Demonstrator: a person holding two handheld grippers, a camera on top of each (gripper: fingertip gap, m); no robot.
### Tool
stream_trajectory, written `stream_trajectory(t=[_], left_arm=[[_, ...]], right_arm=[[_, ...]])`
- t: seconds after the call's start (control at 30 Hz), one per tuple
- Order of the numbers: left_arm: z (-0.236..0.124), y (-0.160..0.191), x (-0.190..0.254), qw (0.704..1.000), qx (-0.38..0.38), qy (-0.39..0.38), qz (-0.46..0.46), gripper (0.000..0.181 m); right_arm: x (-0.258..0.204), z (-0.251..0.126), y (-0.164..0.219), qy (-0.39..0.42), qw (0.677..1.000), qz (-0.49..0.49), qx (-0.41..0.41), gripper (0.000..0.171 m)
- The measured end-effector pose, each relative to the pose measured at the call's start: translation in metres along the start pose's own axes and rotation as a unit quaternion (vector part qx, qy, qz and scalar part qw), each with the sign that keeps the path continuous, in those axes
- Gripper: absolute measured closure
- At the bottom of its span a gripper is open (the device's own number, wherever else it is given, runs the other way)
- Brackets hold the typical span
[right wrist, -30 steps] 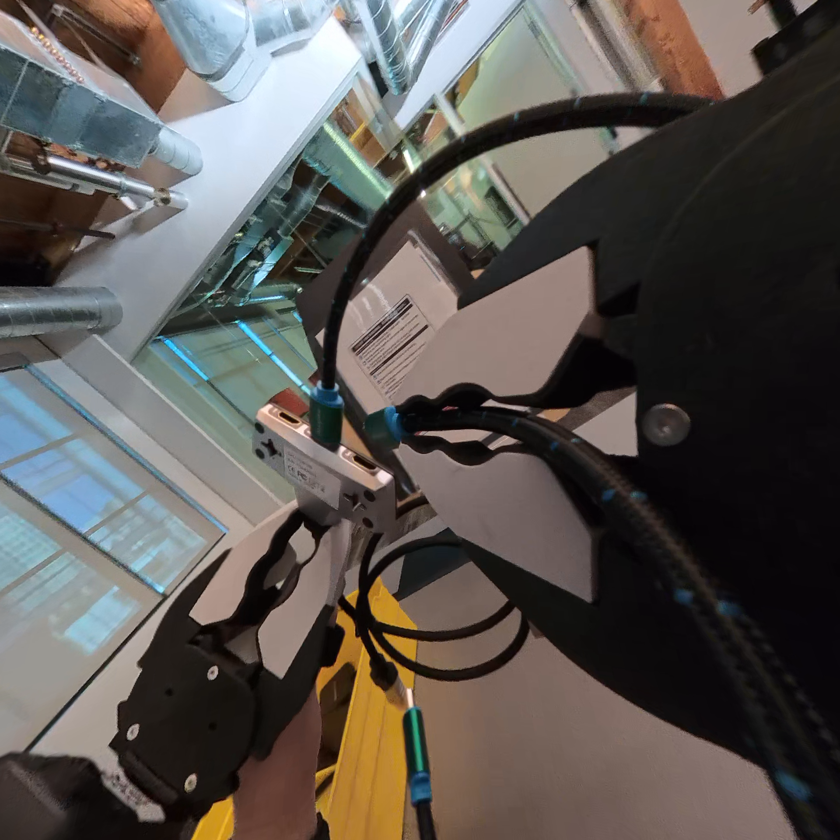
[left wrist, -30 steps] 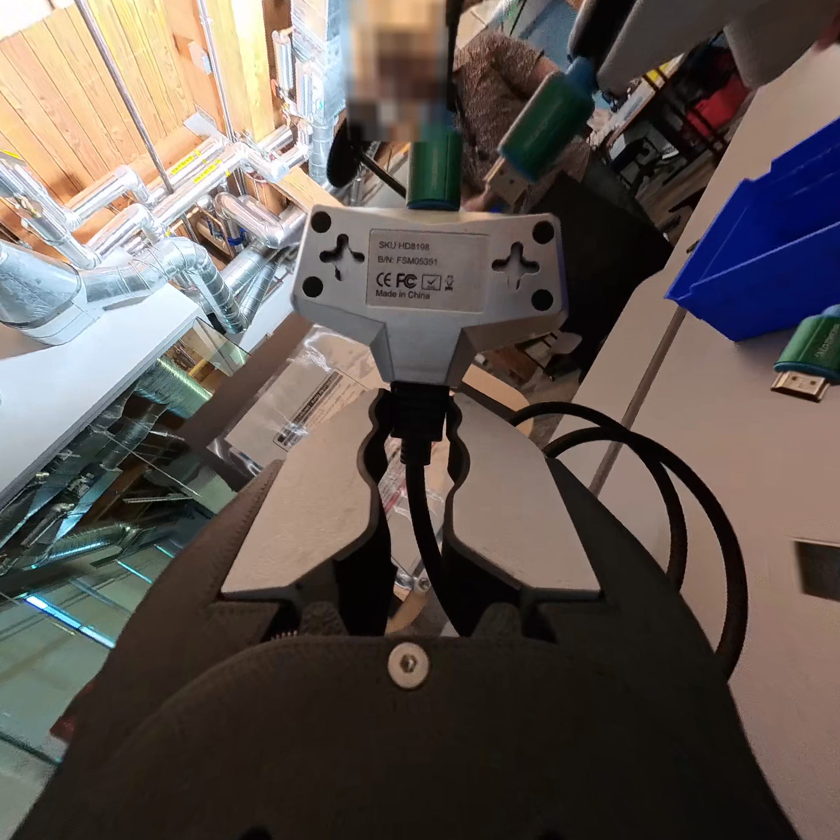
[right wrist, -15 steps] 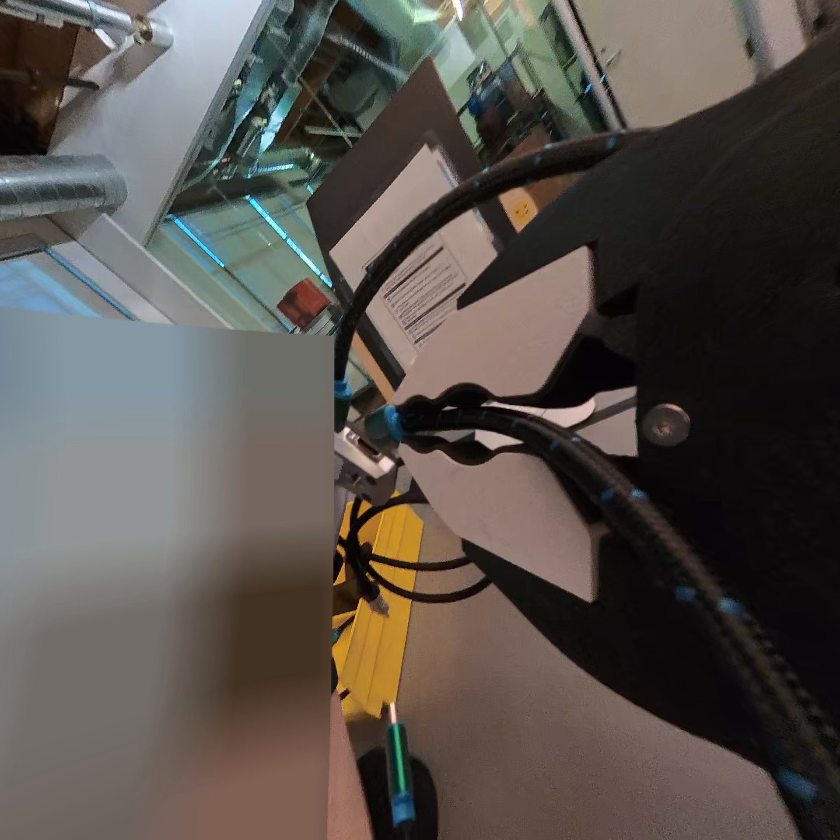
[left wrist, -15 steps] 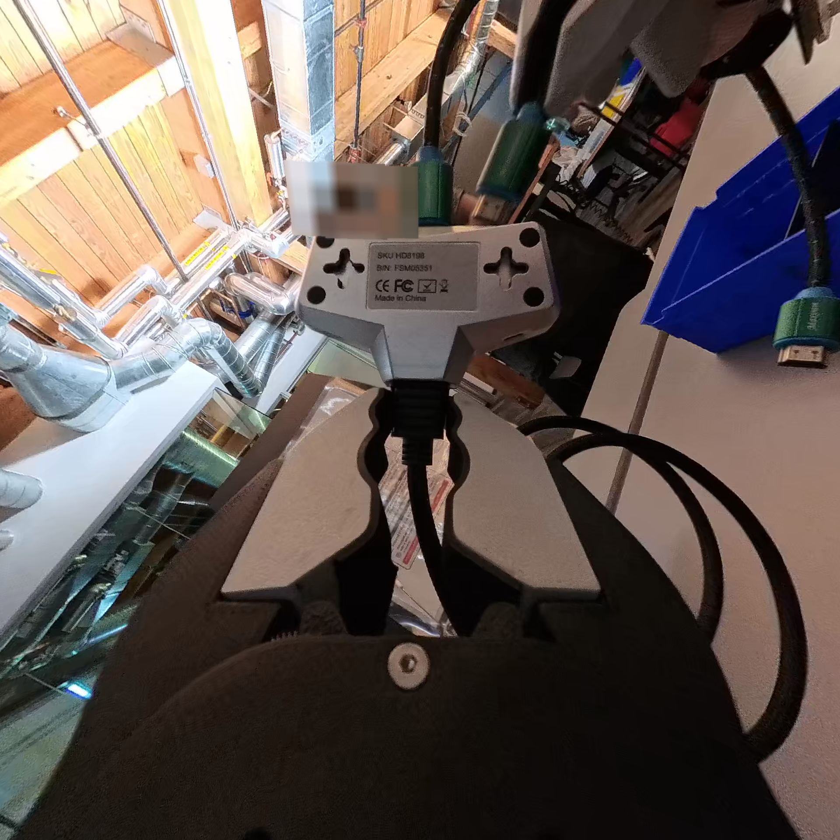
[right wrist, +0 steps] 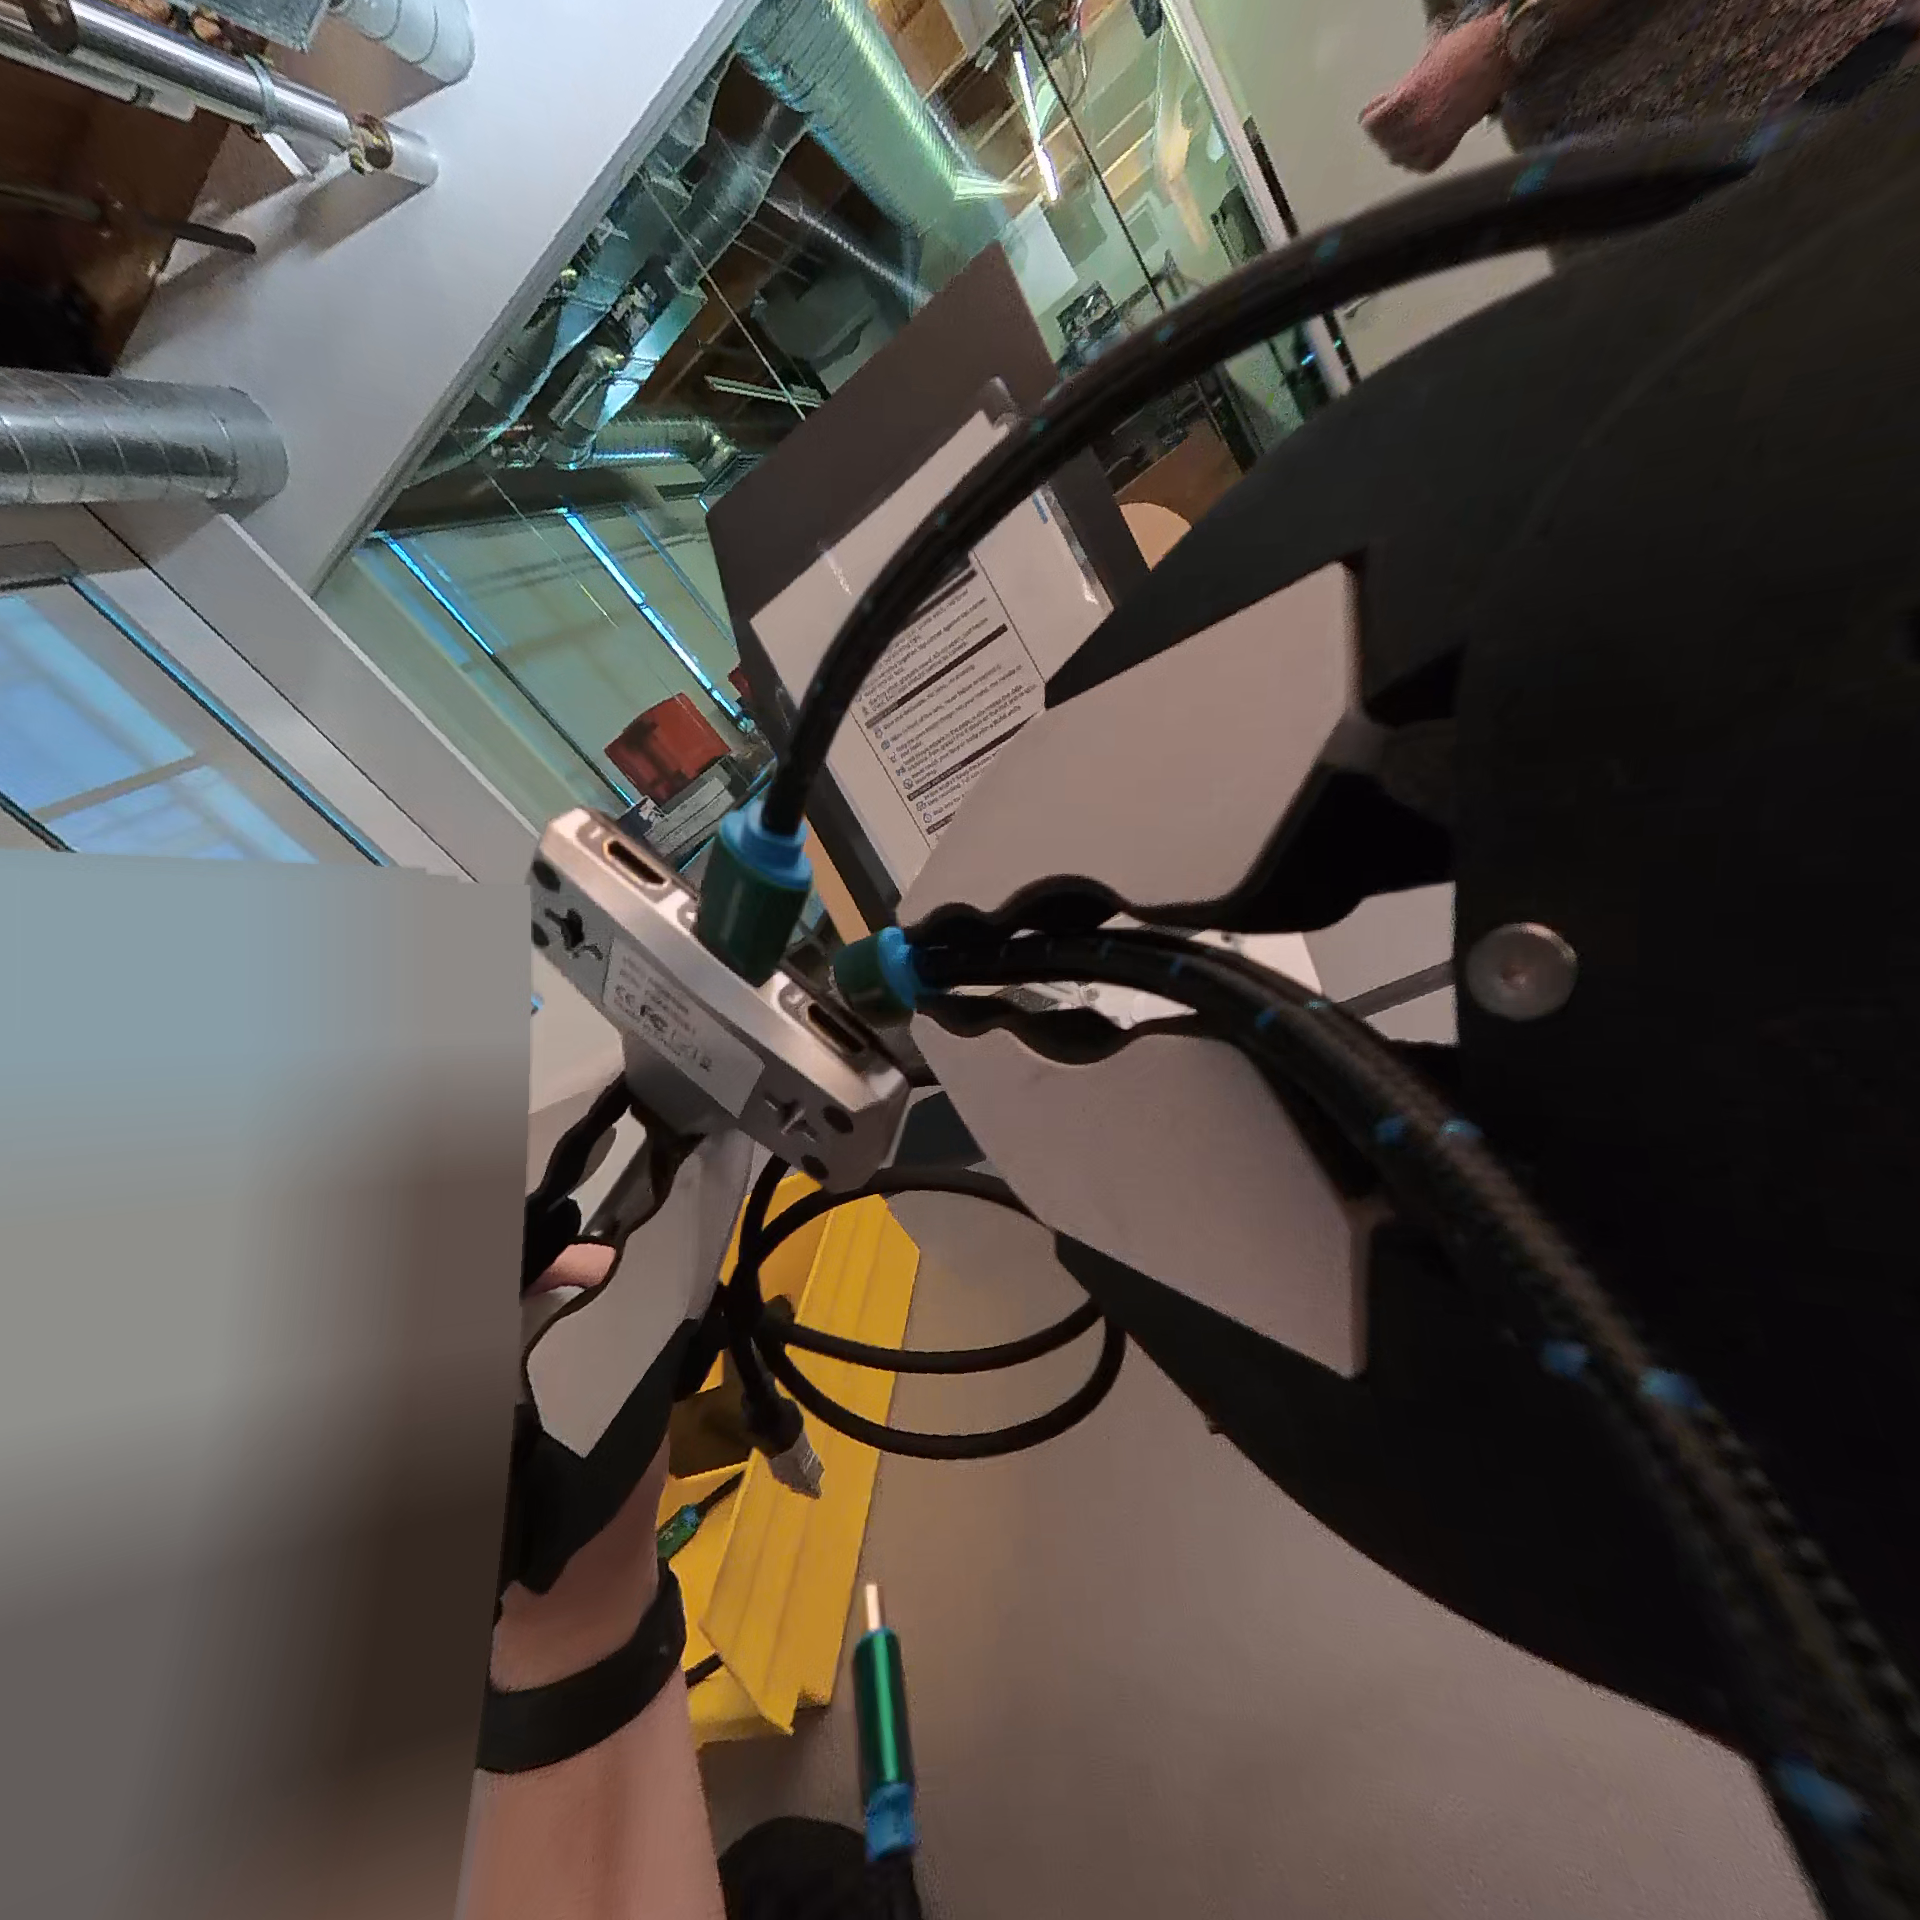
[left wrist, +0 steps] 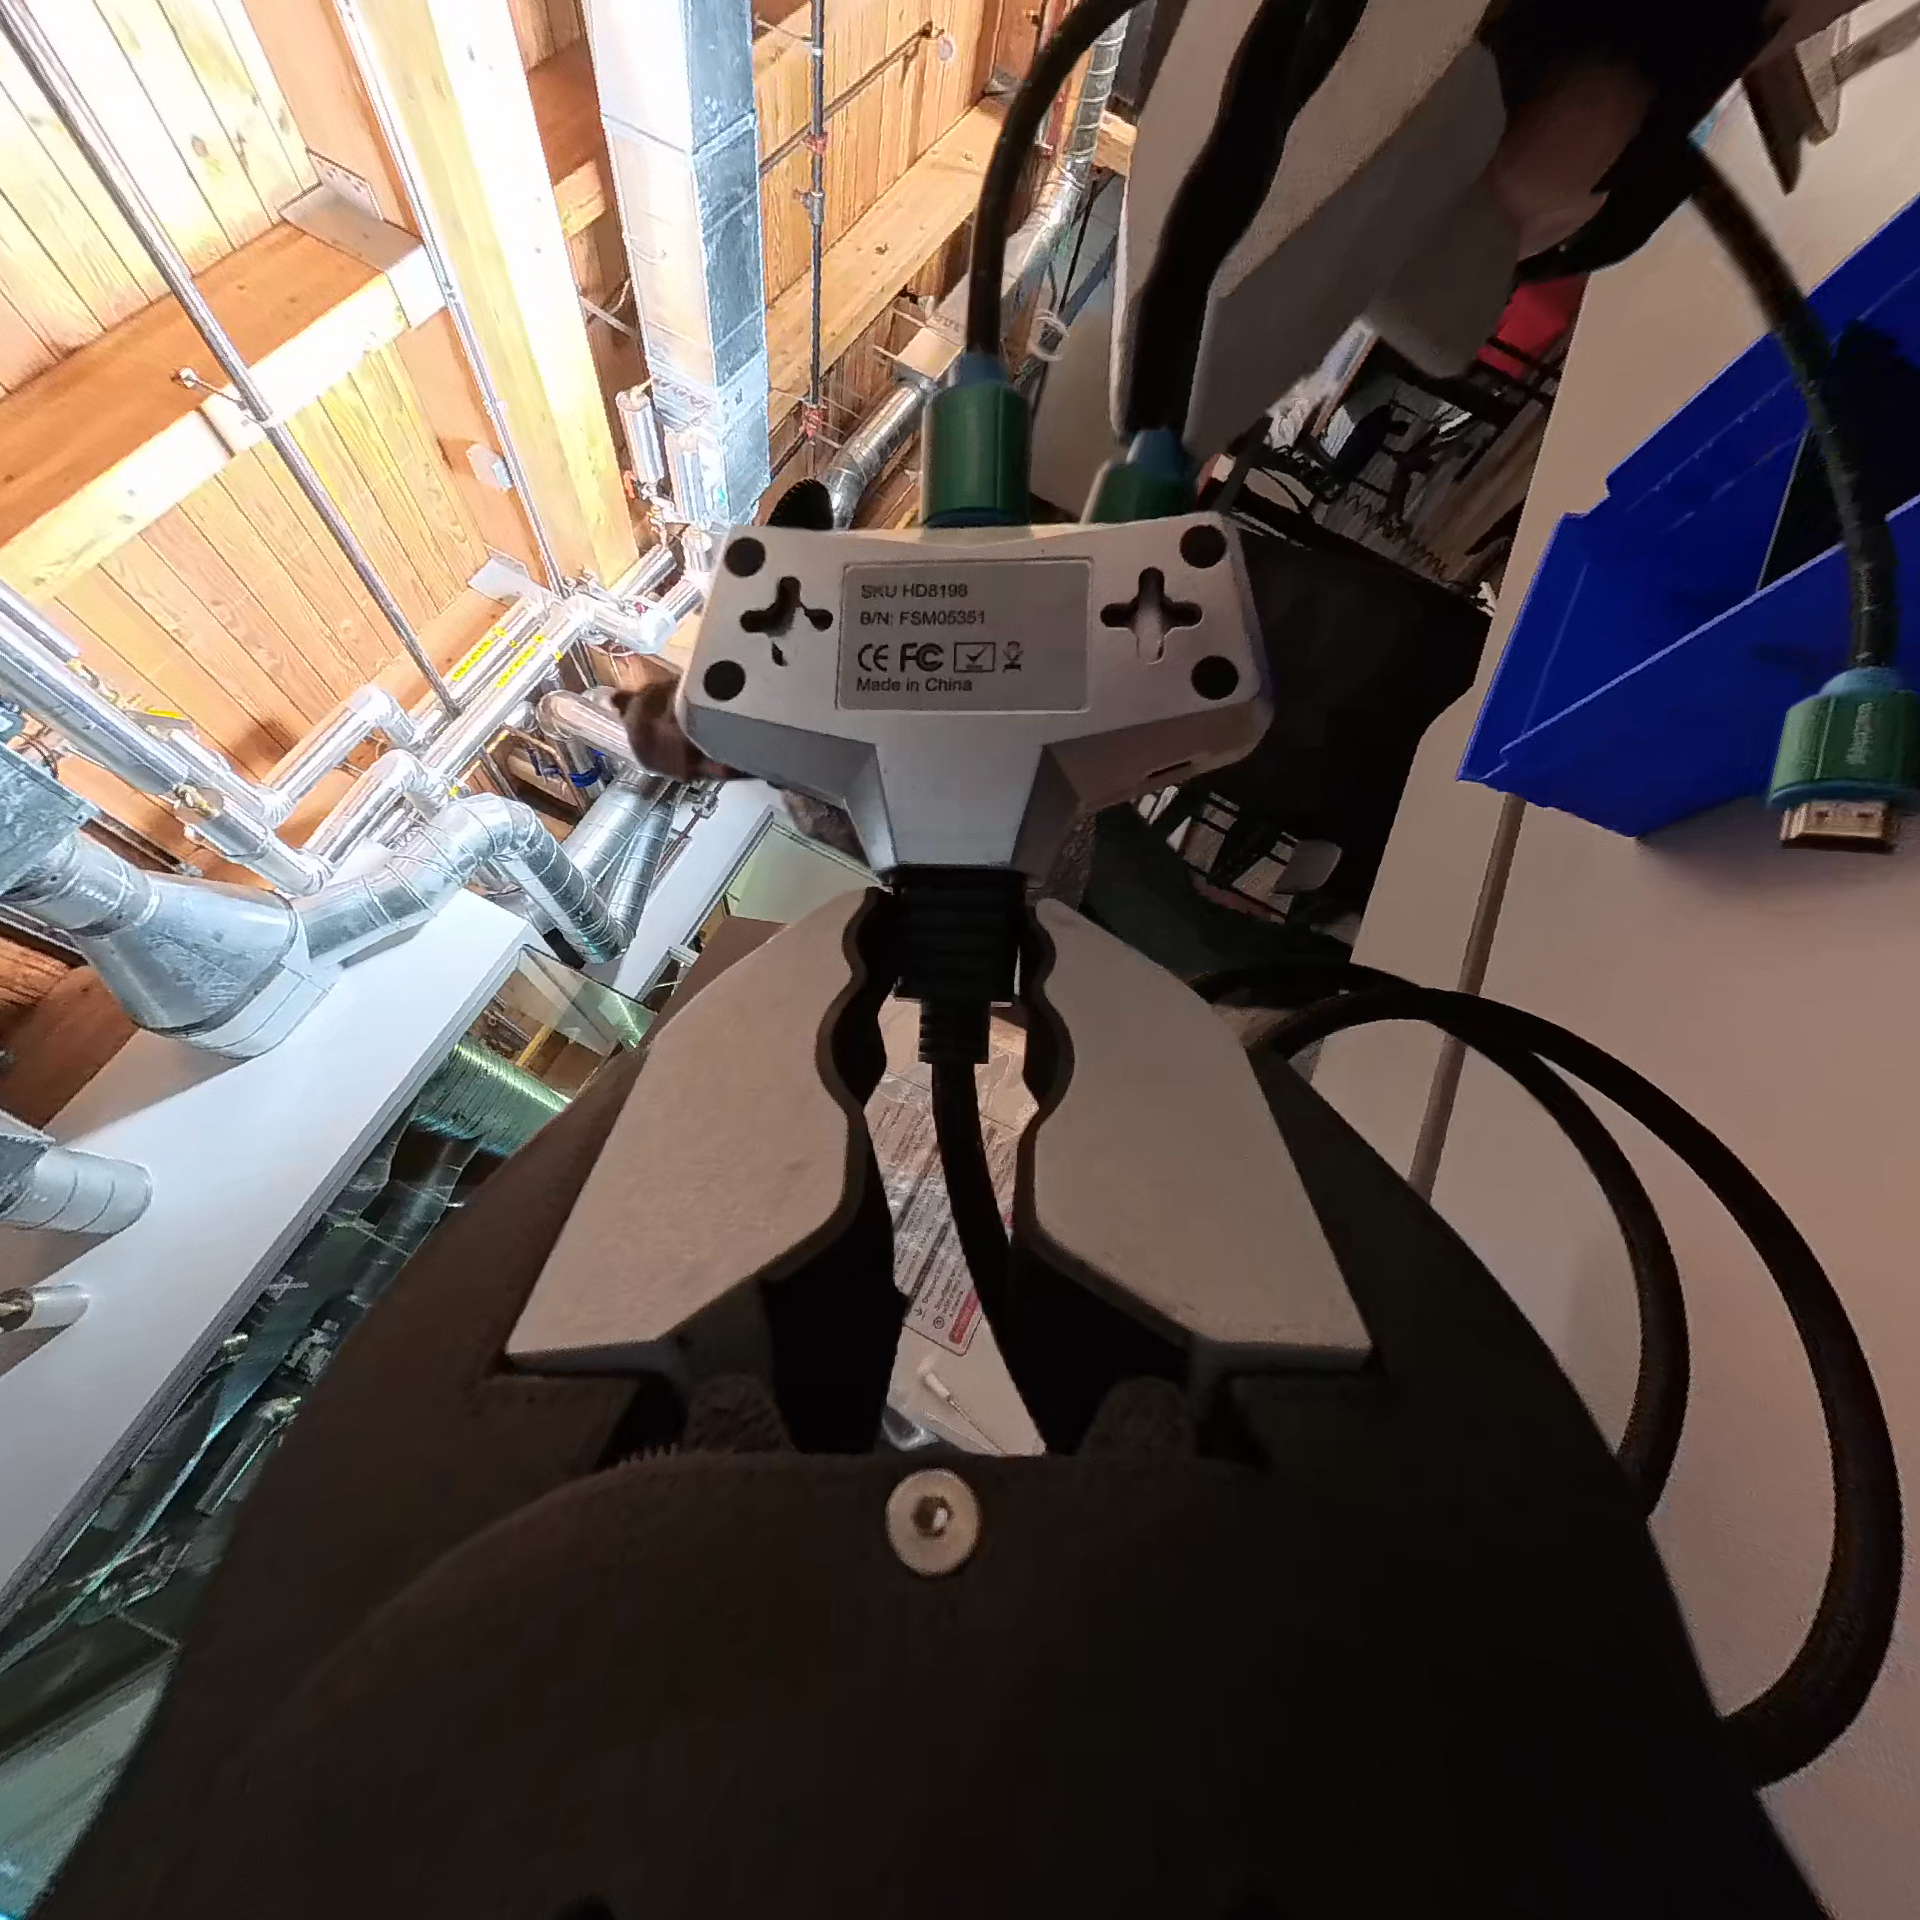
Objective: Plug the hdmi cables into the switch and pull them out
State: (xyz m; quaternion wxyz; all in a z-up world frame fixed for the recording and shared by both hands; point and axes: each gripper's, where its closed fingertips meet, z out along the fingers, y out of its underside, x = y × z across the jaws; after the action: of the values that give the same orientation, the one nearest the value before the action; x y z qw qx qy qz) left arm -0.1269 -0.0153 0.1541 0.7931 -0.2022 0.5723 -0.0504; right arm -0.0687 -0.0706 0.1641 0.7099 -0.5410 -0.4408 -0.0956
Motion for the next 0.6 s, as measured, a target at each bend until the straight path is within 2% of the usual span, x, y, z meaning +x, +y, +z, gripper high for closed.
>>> stream_trajectory(t=[0.1,0.27,0.4,0.6], left_arm=[[0.003,-0.005,0.006,1.000,0.008,0.012,-0.002,0.159],[0.006,-0.004,0.011,1.000,0.006,0.019,-0.012,0.159],[0.009,-0.002,0.011,1.000,0.003,0.000,-0.015,0.159],[0.021,0.017,0.025,0.998,-0.059,0.023,-0.024,0.159]], right_arm=[[-0.011,0.008,0.001,-0.019,1.000,-0.004,0.002,0.161],[-0.008,0.010,-0.002,-0.003,1.000,-0.003,0.016,0.161],[-0.005,0.012,-0.001,0.001,0.999,0.012,0.032,0.161],[-0.004,0.018,0.017,-0.020,0.999,0.033,0.010,0.162]])
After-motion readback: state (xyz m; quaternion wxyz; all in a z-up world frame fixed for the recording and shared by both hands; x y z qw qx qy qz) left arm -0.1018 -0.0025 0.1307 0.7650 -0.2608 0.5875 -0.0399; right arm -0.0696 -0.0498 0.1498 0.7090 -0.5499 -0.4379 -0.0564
